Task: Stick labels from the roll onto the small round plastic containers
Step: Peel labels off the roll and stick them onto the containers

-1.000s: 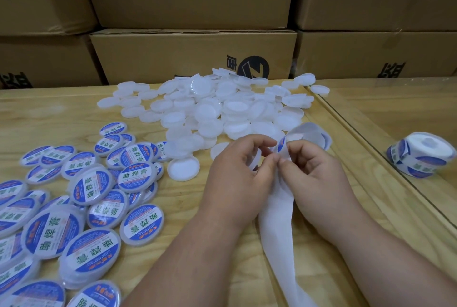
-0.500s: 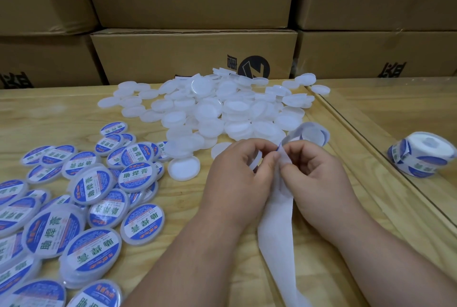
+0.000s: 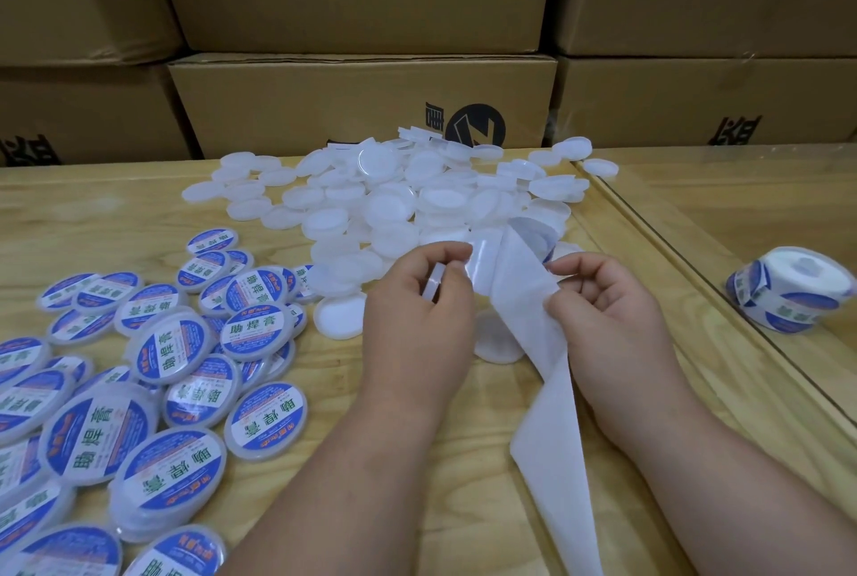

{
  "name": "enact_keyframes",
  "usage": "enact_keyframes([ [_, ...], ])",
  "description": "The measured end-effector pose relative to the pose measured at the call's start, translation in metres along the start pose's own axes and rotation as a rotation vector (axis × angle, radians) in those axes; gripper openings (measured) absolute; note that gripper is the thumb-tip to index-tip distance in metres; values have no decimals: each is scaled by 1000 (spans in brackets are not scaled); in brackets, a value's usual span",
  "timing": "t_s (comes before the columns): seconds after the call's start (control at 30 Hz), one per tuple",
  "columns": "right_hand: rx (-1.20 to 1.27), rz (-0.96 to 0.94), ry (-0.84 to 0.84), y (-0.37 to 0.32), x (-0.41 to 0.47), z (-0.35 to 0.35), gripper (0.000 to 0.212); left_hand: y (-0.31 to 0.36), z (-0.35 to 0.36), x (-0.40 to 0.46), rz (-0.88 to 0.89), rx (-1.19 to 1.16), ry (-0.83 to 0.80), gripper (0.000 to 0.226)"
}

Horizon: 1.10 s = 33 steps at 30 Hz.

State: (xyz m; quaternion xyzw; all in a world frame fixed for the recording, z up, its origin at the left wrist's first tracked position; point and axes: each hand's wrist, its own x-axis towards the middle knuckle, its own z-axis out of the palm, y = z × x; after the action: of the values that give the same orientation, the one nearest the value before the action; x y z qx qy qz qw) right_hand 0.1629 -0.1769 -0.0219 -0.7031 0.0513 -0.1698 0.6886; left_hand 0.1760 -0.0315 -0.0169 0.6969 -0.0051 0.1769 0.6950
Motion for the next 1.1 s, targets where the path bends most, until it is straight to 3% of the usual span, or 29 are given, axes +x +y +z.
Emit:
enact_keyframes([
  [0.3, 132, -19, 90, -1, 1, -1, 30, 4, -2, 0, -62, -52, -6, 27],
  [0.4, 70, -123, 73, -1, -1, -1, 44, 4, -2, -1, -66, -48, -27, 25],
  [0.53, -80, -192, 13, -1, -3, 0, 40, 6, -1, -1, -77, -32, -58, 30],
  [0.73, -79, -321, 6, -5, -6, 2, 47, 8, -1, -2, -81, -25, -73, 28],
  [1.1, -135, -293, 25, -4, -6, 5, 40, 9, 0, -2, -75, -20, -89, 25],
])
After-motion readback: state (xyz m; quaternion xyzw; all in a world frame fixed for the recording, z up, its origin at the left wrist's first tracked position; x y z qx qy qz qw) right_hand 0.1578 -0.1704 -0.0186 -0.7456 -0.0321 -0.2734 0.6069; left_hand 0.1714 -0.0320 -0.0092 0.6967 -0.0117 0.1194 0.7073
